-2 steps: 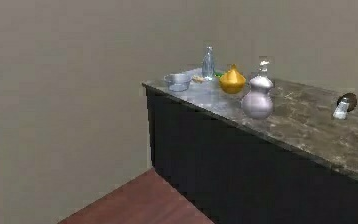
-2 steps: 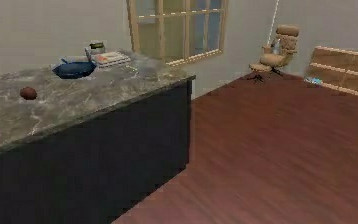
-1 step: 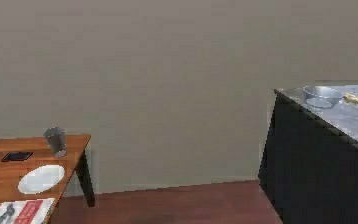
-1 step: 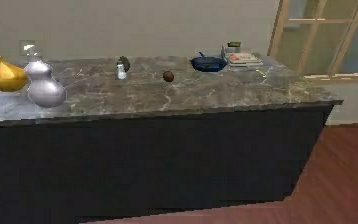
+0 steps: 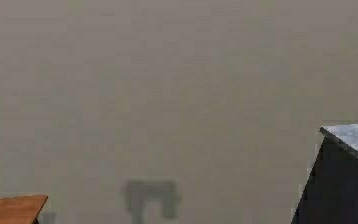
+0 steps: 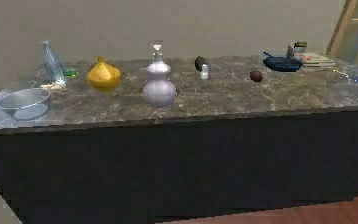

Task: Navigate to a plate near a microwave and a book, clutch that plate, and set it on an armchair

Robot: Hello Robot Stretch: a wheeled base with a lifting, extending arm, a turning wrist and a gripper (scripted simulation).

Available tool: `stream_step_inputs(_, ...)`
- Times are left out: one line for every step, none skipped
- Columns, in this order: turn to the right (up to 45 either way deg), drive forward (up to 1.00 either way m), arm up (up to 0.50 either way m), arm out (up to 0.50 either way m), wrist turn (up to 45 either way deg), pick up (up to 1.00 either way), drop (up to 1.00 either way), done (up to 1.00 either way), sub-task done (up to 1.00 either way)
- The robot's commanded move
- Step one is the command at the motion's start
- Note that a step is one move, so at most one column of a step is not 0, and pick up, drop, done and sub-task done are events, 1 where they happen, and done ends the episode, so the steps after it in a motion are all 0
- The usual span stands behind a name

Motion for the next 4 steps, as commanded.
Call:
stream_step_inputs(-45.0, 0.0, 0.0, 0.0, 0.0, 0.0, 0.0, 0.0, 0.0)
stream_step_inputs(-45.0, 0.0, 0.0, 0.0, 0.0, 0.0, 0.0, 0.0, 0.0)
stream_step_inputs(-45.0, 0.0, 0.0, 0.0, 0.0, 0.0, 0.0, 0.0, 0.0)
stream_step_inputs(-18.0, 0.0, 0.0, 0.0, 0.0, 0.0, 0.0, 0.0, 0.0)
